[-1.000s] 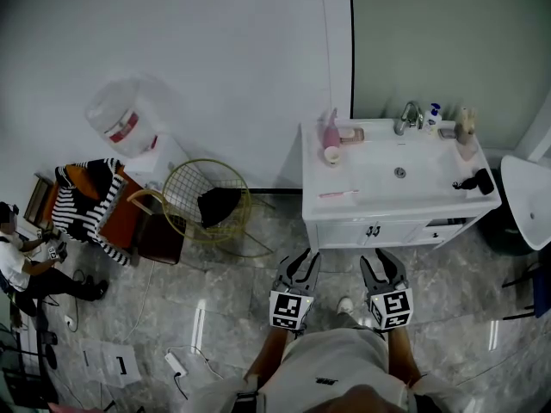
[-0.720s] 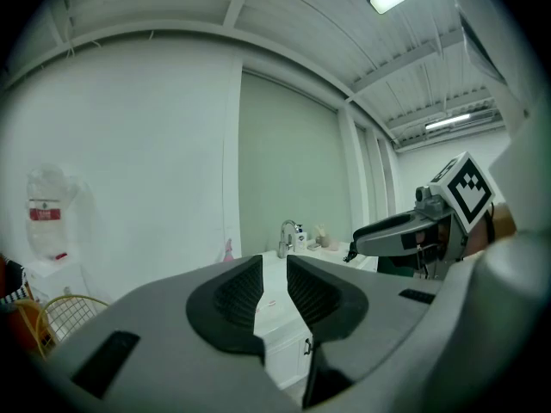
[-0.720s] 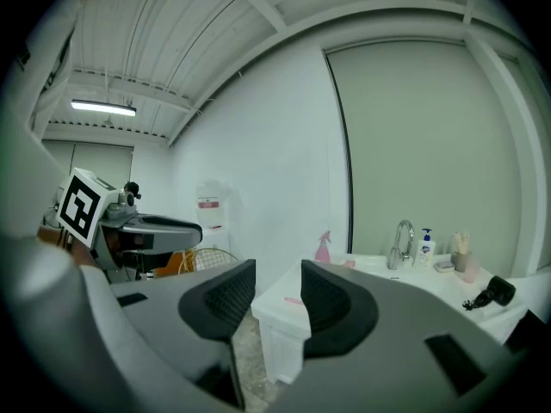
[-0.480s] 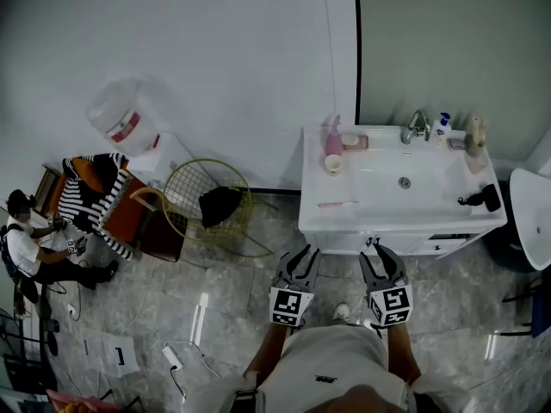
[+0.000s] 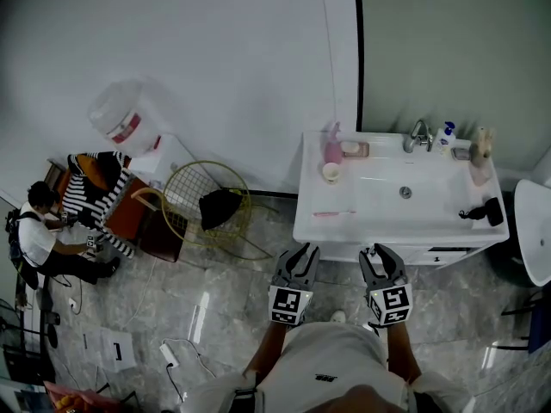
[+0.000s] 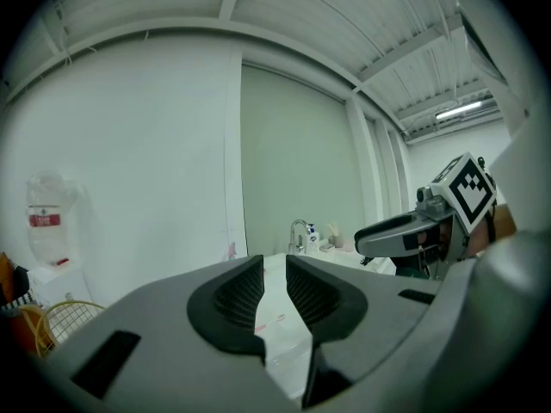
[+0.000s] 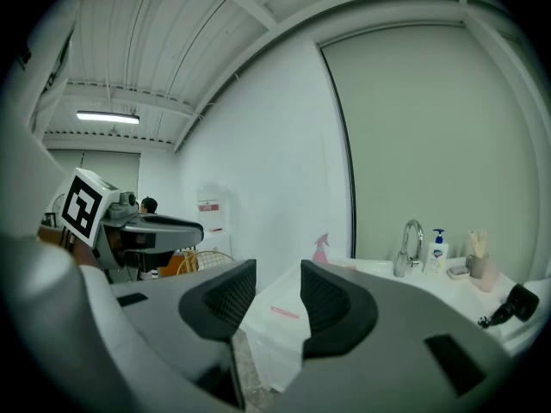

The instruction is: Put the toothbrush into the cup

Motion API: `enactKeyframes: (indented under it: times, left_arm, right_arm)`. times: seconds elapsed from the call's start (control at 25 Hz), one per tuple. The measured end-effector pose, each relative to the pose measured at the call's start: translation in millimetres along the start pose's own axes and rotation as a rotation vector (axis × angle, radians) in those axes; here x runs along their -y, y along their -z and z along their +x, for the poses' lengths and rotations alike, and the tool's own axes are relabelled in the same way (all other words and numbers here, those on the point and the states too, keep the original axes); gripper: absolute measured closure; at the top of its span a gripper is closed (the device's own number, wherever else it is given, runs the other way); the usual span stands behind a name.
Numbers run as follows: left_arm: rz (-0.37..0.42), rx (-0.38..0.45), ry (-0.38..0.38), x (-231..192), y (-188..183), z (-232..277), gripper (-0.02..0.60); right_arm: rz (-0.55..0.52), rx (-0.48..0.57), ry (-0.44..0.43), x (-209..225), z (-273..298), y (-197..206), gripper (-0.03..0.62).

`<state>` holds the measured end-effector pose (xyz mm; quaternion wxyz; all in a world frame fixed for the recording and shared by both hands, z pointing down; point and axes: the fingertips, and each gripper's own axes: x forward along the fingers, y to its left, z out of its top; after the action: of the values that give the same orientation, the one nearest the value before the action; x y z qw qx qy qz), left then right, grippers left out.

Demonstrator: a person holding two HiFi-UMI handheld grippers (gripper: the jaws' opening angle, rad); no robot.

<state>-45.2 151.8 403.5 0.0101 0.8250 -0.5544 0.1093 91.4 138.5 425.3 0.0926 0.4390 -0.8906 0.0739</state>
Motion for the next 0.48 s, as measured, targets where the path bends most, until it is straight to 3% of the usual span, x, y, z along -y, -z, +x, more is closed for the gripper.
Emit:
enactKeyframes:
  times: [0.48]
  left_arm:
    - [-0.006,-0.004,-0.037,-8,-3,28,0.486]
  right_arm:
    - [-0.001,-0.001,-0.047,22,31,-4,0.421]
